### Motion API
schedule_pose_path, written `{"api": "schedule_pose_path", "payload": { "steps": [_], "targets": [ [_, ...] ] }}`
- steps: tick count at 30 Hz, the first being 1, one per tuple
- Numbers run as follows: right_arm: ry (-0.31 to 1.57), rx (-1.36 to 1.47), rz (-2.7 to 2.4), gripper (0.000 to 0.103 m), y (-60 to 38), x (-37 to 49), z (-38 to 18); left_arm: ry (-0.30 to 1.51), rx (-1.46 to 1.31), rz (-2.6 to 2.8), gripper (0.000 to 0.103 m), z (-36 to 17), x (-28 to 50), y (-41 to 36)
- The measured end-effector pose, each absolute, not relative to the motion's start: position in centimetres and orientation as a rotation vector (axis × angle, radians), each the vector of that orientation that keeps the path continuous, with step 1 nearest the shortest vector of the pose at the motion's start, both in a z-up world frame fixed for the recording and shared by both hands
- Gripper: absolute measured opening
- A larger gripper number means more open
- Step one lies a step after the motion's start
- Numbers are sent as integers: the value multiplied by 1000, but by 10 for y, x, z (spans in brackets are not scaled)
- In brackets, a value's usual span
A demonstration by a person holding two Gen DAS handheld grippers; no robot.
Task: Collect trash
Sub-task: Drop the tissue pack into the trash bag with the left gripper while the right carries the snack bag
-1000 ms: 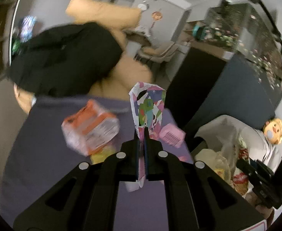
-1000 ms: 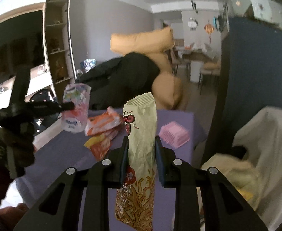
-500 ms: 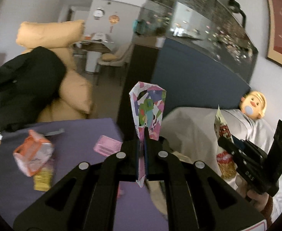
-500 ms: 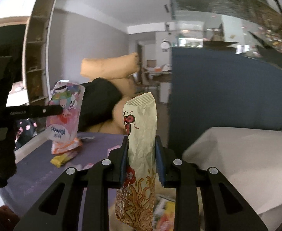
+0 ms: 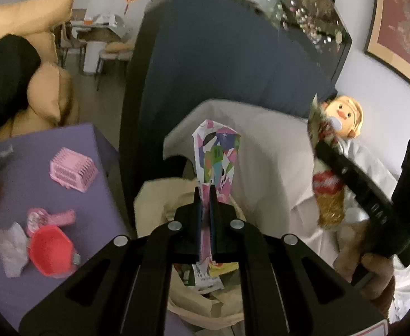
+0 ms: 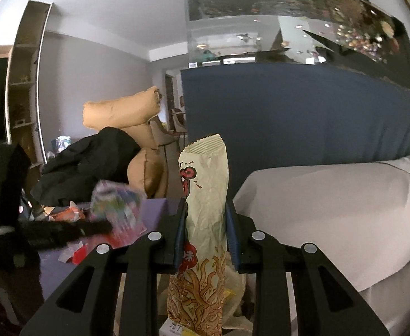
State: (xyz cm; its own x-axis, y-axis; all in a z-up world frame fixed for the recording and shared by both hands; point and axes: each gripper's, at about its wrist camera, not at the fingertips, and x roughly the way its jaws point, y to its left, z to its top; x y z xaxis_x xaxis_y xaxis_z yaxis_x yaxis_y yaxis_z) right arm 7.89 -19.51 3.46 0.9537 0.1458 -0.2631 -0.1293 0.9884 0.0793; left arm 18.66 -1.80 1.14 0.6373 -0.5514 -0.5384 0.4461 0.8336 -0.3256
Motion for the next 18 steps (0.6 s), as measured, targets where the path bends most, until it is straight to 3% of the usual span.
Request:
{"api": "schedule_pose_path", "payload": {
  "steps": [18],
  "targets": [
    [309,61,112,25,-203,86,21,883,-91,-606,4,-61,206,-58]
  ]
}}
